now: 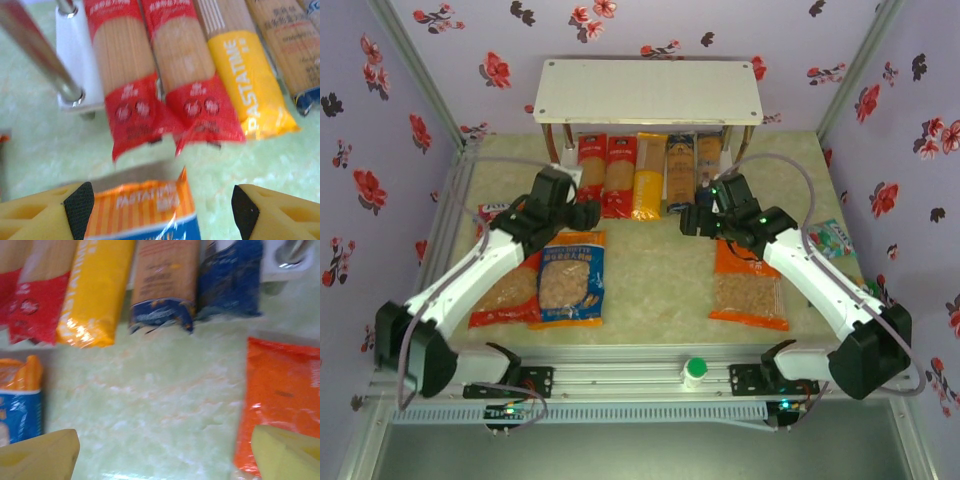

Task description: Place and organize the pasta boxes and bags onto the shelf

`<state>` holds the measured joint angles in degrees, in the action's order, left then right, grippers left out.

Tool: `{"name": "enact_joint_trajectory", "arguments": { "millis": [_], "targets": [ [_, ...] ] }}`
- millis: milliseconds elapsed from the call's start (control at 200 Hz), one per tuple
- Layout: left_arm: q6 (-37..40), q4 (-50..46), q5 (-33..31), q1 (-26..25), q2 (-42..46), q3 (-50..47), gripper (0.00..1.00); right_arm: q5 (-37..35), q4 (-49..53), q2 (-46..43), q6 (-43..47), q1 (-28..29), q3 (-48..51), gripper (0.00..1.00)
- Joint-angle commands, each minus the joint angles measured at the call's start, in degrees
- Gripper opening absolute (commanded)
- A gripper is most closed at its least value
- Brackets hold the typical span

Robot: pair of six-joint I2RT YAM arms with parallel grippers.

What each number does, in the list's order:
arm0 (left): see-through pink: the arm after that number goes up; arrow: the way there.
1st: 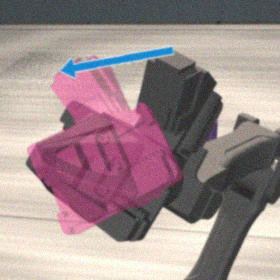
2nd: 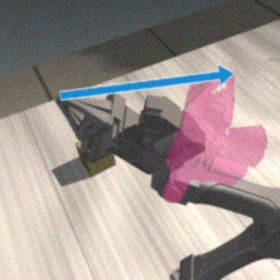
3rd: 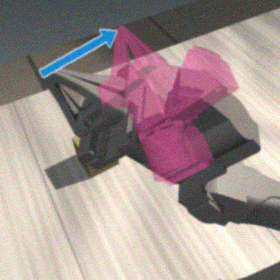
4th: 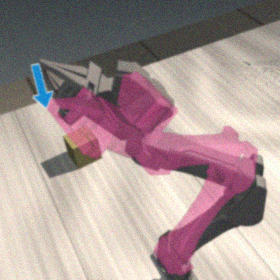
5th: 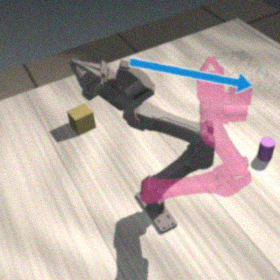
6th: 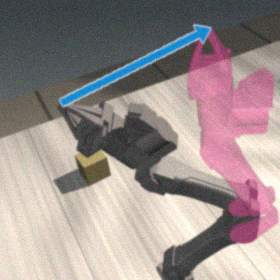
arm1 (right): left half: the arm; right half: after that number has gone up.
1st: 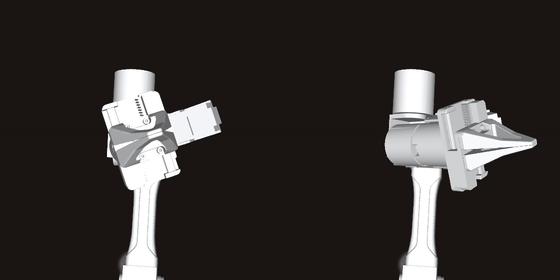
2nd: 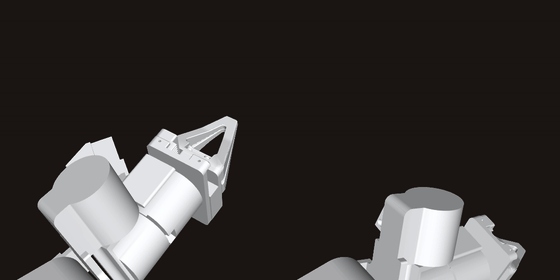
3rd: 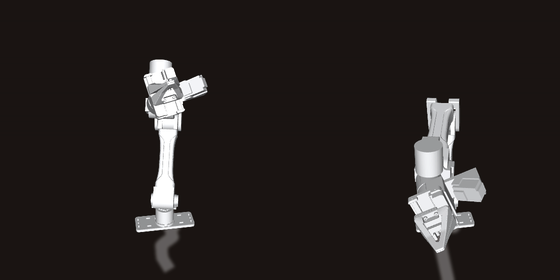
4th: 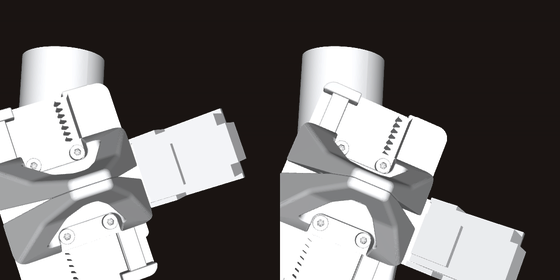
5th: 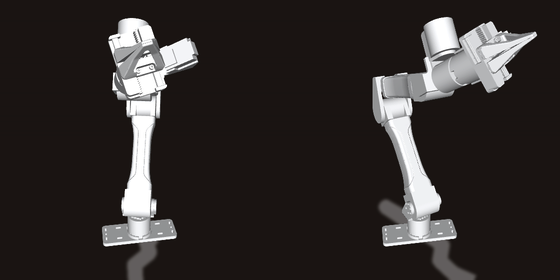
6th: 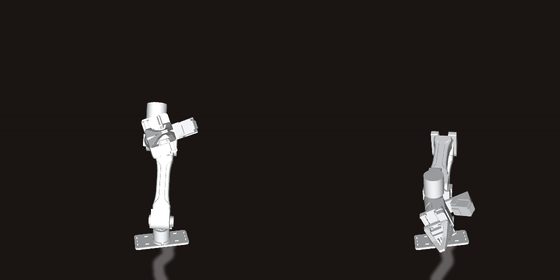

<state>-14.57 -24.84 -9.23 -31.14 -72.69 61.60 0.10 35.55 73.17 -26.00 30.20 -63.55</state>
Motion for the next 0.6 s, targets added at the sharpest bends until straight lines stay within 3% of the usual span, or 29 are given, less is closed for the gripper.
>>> {"name": "enact_joint_trajectory", "arguments": {
  "millis": [0,290,595],
  "targets": [
    [-3.6,-2.6,-2.3,0.1,7.6,-2.9,0.76,13.8,-3.3,0.0,-1.0,3.3,3.1,0.87],
    [-6.1,-9.1,-3.2,1.5,17.5,-2.2,0.80,17.6,-11.5,11.9,-6.4,21.2,3.5,0.85],
    [-6.5,-11.3,-2.8,3.2,22.5,-2.1,0.83,18.1,-18.2,27.2,-11.2,27.7,-2.2,0.88]
  ]
}}
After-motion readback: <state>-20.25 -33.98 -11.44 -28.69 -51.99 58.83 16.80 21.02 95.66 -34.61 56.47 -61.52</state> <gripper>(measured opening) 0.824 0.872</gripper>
